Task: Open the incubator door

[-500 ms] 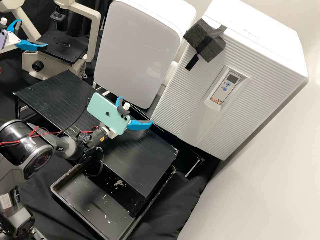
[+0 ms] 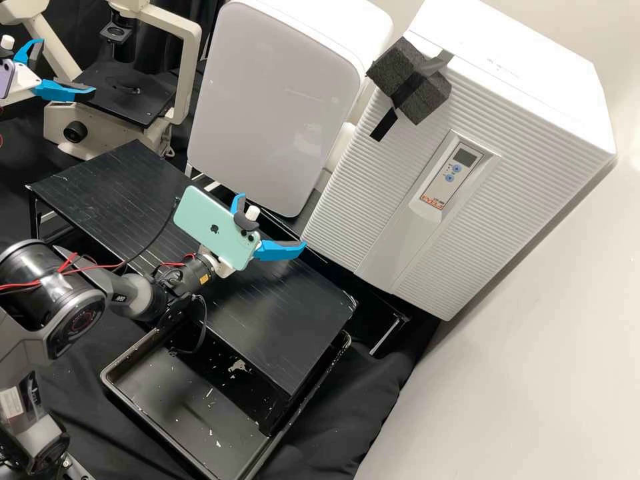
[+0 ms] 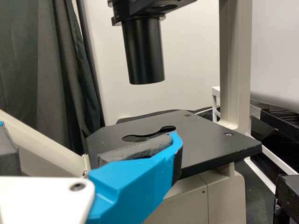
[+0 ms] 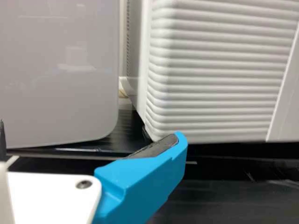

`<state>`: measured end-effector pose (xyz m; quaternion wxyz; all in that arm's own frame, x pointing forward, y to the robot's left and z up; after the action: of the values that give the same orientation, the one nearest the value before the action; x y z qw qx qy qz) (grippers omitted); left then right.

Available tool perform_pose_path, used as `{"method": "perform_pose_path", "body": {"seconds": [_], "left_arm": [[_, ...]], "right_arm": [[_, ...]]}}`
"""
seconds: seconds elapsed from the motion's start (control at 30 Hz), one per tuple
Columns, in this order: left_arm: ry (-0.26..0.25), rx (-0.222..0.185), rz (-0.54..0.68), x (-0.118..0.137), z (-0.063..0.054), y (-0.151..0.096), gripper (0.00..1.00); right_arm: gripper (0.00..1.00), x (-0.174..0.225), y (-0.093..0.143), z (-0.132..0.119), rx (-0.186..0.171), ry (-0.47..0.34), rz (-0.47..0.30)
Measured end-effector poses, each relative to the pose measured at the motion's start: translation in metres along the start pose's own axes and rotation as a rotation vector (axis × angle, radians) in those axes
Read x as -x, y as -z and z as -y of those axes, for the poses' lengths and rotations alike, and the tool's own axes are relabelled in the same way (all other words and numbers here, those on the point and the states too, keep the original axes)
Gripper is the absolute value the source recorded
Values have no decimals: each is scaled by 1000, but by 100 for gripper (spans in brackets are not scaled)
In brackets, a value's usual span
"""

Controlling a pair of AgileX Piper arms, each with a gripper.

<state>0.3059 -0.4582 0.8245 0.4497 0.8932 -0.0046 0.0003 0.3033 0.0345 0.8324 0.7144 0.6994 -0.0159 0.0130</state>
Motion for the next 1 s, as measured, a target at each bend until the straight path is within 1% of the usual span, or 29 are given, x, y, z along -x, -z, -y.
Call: {"method": "perform_pose_path", "body": {"seconds": [0.07,0.13,0.27,0.43,0.5,0.57,0.7,0.8,0.9,1.0], "left_arm": [[0,0,0,0,0,0,100],[0,0,0,0,0,0,100],[0,0,0,0,0,0,100],[0,0,0,0,0,0,100],[0,0,0,0,0,0,100],[0,0,0,0,0,0,100],[0,0,0,0,0,0,100],[0,0,0,0,0,0,100],[0,0,0,0,0,0,100],[0,0,0,0,0,0,100]], "right_arm": [[100,2,-4,-5,6,-8,5],[100,4,-7,-13,-2,-32,11],[100,10,-9,-30,-37,-85,0],[100,16,-11,-47,-57,-132,-14],[100,17,-11,-54,-59,-153,-17],[100,17,-9,-63,-72,-182,-24],[100,18,0,-81,-88,-245,-66],[100,18,12,-93,-81,-283,-106],[100,18,23,-105,-75,-308,-133],[100,16,35,-113,-89,-318,-143]]}}
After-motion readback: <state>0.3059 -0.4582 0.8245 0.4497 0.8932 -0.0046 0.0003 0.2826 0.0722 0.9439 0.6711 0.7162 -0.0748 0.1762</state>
